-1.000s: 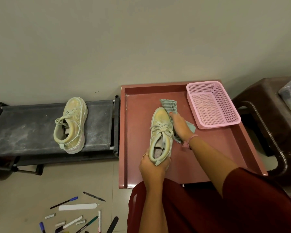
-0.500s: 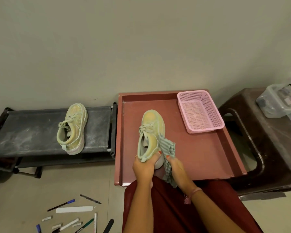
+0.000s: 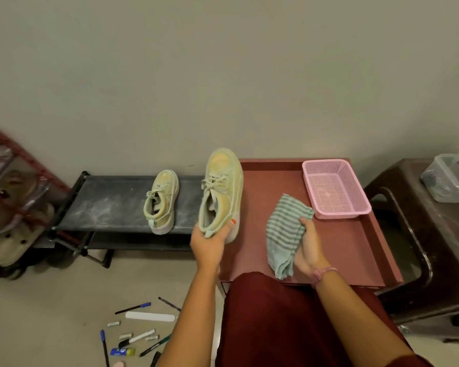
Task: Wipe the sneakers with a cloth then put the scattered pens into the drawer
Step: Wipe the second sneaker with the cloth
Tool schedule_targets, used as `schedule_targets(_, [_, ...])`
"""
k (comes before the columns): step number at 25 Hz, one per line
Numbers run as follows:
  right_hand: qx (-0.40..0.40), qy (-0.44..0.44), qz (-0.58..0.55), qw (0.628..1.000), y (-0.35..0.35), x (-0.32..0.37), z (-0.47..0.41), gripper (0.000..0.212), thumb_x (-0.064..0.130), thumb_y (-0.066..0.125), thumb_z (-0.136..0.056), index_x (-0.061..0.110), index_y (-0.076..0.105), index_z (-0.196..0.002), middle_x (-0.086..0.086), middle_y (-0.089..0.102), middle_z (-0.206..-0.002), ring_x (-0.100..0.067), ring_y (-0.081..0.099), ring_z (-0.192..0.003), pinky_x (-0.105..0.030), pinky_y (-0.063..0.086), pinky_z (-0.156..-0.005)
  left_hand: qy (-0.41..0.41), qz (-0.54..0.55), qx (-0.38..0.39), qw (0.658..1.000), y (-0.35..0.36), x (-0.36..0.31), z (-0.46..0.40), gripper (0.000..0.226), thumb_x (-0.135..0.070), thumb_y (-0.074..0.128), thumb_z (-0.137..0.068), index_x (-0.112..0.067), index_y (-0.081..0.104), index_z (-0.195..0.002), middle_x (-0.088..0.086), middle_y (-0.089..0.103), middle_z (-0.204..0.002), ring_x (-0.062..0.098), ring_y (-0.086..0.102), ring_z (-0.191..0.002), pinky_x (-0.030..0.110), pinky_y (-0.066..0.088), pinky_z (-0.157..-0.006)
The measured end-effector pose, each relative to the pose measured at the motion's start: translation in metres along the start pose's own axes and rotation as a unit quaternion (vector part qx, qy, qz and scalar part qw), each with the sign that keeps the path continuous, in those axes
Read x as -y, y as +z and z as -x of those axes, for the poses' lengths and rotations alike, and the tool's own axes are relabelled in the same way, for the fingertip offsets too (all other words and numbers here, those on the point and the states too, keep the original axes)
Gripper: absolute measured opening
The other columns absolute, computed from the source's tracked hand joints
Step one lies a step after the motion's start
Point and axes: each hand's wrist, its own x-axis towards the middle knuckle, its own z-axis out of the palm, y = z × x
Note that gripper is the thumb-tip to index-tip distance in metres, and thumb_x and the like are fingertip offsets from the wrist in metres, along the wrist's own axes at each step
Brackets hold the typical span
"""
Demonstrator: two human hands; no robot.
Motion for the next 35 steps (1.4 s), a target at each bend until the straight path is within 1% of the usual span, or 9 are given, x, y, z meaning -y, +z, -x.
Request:
schedule_targets(2, [0.002,0.004,-0.034,0.999,0.007,0.002,-0.001,0.047,0.034,0.04,-0.095,0.003,0.055,-0.128,-0.016,0.061,-0.125,-0.03,0.057,-0.117,-0.04,0.048,-0.093,0.036,-0.032,-0.032,0.998,-0.017,-0.012,-0.024,0.045,-0.022,0.09,-0.063,-0.03,0.062,-0.097,-0.011,0.067,-0.098,0.007,0.065,-0.093,0.028,0.053,-0.081])
schedule_targets(4, [-0.001,0.008,-0.063,0.998,0.012,0.002,-0.007,0.046,0.033,0.043,-0.095,0.004,0.054,-0.13,-0.015,0.061,-0.126,-0.029,0.057,-0.117,-0.041,0.047,-0.096,0.045,-0.056,-0.059,0.996,-0.028,-0.013,-0.05,0.053,-0.022,0.09,-0.062,-0.02,0.064,-0.109,-0.006,0.068,-0.106,0.01,0.064,-0.099,0.032,0.054,-0.087])
schedule_targets(9, [-0.007,0.033,-0.066,0.997,0.022,-0.012,-0.021,0.045,0.029,0.046,-0.095,0.003,0.053,-0.13,-0.015,0.06,-0.128,-0.028,0.056,-0.118,-0.04,0.046,-0.096,-0.009,-0.118,-0.1,0.988,-0.033,0.017,-0.098,0.058,-0.021,0.09,-0.061,-0.01,0.064,-0.111,0.003,0.068,-0.11,0.021,0.063,-0.103,0.04,0.053,-0.092])
schedule_targets(13, [0.0,0.049,-0.067,0.997,0.019,-0.016,-0.032,0.042,0.029,0.046,-0.095,0.004,0.055,-0.128,-0.014,0.061,-0.126,-0.028,0.058,-0.116,-0.041,0.046,-0.097,-0.026,-0.147,-0.103,0.983,-0.03,0.041,-0.115,0.054,-0.016,0.087,-0.066,-0.008,0.062,-0.114,0.001,0.062,-0.107,0.015,0.056,-0.097,0.029,0.047,-0.09])
schedule_targets(16, [0.01,0.058,-0.064,0.996,0.014,-0.019,-0.036,0.04,0.03,0.045,-0.096,0.005,0.057,-0.125,-0.013,0.065,-0.122,-0.027,0.062,-0.112,-0.042,0.049,-0.096,-0.01,-0.171,-0.092,0.981,-0.03,0.053,-0.132,0.055,-0.014,0.086,-0.068,-0.008,0.062,-0.117,0.0,0.062,-0.105,0.015,0.056,-0.098,0.029,0.046,-0.09])
schedule_targets(23, [0.013,0.06,-0.044,0.997,0.014,-0.034,-0.04,0.04,0.031,0.04,-0.098,0.006,0.058,-0.122,-0.013,0.066,-0.119,-0.025,0.064,-0.108,-0.041,0.045,-0.098,-0.005,-0.125,-0.087,0.988,-0.037,0.078,-0.144,0.061,-0.02,0.087,-0.068,-0.012,0.06,-0.122,-0.005,0.064,-0.108,0.014,0.06,-0.103,0.03,0.048,-0.093])
schedule_targets(28, [0.001,0.065,-0.038,0.997,0.013,-0.041,-0.046,0.041,0.032,0.041,-0.097,0.006,0.057,-0.124,-0.012,0.066,-0.119,-0.025,0.065,-0.107,-0.039,0.051,-0.091,0.013,-0.108,-0.065,0.992,-0.031,0.077,-0.155,0.054,-0.017,0.087,-0.068,-0.013,0.063,-0.116,-0.007,0.068,-0.101,0.006,0.064,-0.093,0.029,0.052,-0.089])
schedule_targets(31, [-0.009,0.064,-0.039,0.997,0.011,-0.043,-0.048,0.04,0.032,0.042,-0.097,0.006,0.057,-0.124,-0.011,0.067,-0.118,-0.024,0.065,-0.105,-0.038,0.054,-0.087,0.008,-0.108,-0.086,0.99,-0.03,0.08,-0.15,0.057,-0.018,0.088,-0.067,-0.01,0.063,-0.117,-0.004,0.067,-0.101,0.012,0.063,-0.095,0.032,0.052,-0.091])
schedule_targets(35, [-0.012,0.066,-0.036,0.997,0.01,-0.045,-0.047,0.042,0.032,0.042,-0.096,0.006,0.056,-0.126,-0.012,0.066,-0.12,-0.025,0.064,-0.107,-0.041,0.05,-0.092,0.016,-0.114,-0.094,0.989,-0.029,0.075,-0.144,0.062,-0.015,0.086,-0.068,-0.01,0.059,-0.124,0.0,0.064,-0.108,0.015,0.06,-0.101,0.025,0.047,-0.089])
